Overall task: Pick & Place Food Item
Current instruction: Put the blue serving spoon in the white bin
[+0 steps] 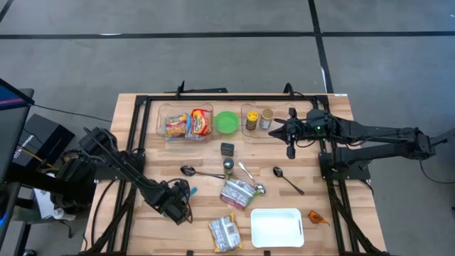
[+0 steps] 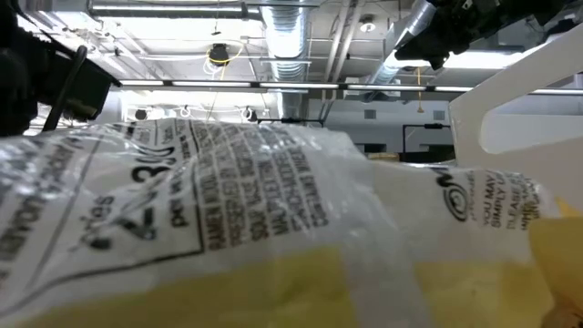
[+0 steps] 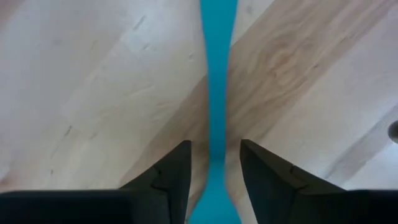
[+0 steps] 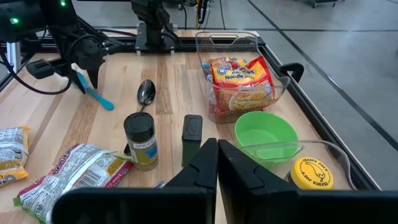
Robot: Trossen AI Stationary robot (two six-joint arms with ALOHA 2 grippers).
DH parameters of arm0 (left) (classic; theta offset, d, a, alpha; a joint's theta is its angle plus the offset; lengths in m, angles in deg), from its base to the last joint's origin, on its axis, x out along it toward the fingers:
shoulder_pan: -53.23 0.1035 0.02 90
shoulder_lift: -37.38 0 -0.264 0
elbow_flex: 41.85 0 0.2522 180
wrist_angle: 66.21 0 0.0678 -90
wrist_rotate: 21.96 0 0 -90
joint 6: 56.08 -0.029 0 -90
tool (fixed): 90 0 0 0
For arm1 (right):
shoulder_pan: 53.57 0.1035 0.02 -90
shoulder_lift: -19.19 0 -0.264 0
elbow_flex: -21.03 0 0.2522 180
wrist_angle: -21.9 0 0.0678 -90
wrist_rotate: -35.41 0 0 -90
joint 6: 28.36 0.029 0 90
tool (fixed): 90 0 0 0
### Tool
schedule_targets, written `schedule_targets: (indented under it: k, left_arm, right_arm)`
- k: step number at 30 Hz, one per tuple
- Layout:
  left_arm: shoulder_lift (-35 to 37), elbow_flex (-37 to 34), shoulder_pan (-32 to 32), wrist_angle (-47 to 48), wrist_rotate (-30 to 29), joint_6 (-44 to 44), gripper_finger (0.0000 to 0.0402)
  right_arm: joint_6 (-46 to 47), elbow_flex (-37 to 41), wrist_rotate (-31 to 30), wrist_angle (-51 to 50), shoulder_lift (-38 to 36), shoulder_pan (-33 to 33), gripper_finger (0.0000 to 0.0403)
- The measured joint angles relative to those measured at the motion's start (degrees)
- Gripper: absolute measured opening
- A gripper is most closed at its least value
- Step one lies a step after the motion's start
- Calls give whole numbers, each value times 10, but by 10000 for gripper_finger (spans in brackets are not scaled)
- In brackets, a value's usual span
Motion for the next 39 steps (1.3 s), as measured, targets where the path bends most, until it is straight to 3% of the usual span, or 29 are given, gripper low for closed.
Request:
schedule_targets:
  k: [9,21,39]
  left_arm:
    - [0,-6,0,-2,1,0,99]
    - [0,-6,0,-1,-1,0,26]
    - [0,-7,0,-2,-9,-18,26]
  right_arm:
    - [0,0,0,-1,0,0,5]
    - [0,0,0,-1,0,0,5]
    - [0,0,0,1,0,0,5]
